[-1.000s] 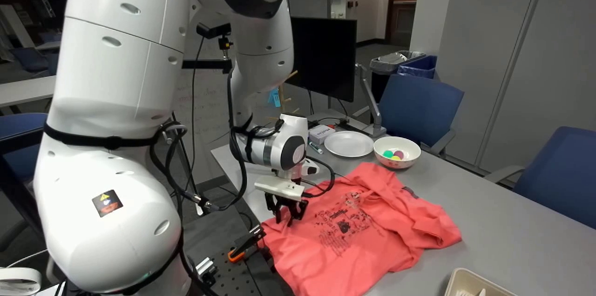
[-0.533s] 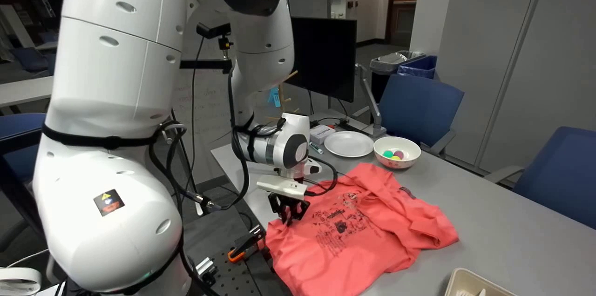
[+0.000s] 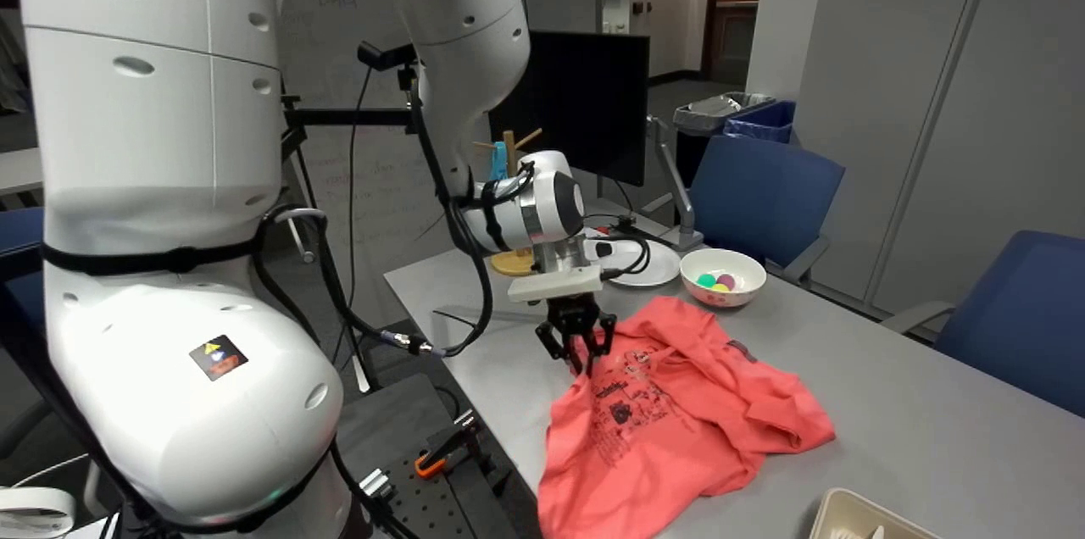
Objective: Fold the right sleeve and then the left sleeve of the sweatshirt, fold the sweatshirt in half from bottom to top
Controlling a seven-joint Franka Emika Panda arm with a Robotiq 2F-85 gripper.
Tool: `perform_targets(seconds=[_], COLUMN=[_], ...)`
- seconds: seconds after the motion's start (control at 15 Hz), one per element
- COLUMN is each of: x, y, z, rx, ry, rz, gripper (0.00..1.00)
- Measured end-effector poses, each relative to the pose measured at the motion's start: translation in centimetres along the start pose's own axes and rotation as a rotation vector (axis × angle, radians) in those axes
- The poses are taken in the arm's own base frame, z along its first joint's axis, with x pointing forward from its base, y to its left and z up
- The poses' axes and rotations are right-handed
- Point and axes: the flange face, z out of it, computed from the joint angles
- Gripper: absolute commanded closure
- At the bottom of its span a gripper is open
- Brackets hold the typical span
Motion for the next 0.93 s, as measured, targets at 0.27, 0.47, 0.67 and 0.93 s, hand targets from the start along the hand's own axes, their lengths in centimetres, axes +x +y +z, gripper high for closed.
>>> perform_targets(seconds=[0.27, 0.47, 0.67, 0.93], x=[1.9, 4.0, 6.6, 10.1], y=[2.8, 4.1, 5.4, 6.9], z=[-4.0, -6.2, -7.6, -7.6], rx=[-0.207, -0.327, -0.411, -0.524], ry=[0.085, 0.183, 0.281, 0.38], rz=[0.05, 0.129, 0.238, 0.39], gripper=[0.96, 0.96, 0.96, 0.85])
